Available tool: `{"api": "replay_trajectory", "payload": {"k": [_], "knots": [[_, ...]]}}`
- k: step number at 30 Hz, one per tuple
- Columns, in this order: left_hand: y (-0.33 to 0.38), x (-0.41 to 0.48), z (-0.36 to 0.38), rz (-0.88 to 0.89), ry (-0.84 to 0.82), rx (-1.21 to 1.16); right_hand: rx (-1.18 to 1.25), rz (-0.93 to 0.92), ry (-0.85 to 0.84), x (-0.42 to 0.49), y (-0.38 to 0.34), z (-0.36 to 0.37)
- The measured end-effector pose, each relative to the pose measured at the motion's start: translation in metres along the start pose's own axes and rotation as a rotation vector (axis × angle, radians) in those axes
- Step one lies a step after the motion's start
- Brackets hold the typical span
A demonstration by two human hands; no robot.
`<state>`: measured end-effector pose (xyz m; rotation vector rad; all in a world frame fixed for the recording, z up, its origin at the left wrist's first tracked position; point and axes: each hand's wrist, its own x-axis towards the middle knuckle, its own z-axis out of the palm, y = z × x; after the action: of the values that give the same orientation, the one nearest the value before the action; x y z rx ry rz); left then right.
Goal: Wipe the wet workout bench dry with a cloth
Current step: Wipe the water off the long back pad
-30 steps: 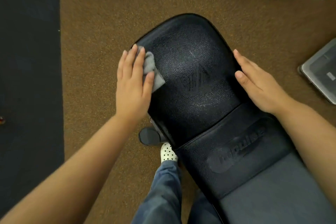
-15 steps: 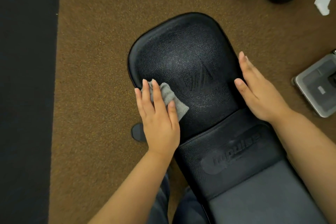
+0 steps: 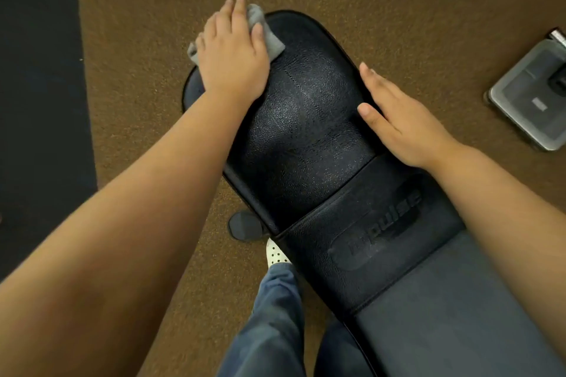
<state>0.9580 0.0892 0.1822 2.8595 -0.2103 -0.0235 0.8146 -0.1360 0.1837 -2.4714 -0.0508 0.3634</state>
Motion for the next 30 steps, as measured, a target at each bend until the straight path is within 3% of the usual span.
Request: {"api": "replay_trajectory", "payload": {"k": [4, 9, 15, 20, 30], "knots": [[0.029, 0.01, 0.008, 0.214, -0.03, 0.028, -0.011, -0.018, 0.018, 0.001, 0.002, 0.002], [0.008, -0.01, 0.003, 0.344, 0.003, 0.008, -0.019, -0.016, 0.026, 0.002, 0.0, 0.004], [-0.029, -0.081, 0.002, 0.061, 0.131, 0.014, -0.009, -0.004, 0.018, 0.002, -0.001, 0.003], [-0.018, -0.146, 0.011, -0.19, 0.188, -0.098, -0.012, 0.009, 0.002, 0.0, -0.004, 0.002], [0.018, -0.225, 0.026, -0.275, 0.14, -0.312, -0.033, 0.014, -0.009, 0.002, -0.007, 0.0]]}}
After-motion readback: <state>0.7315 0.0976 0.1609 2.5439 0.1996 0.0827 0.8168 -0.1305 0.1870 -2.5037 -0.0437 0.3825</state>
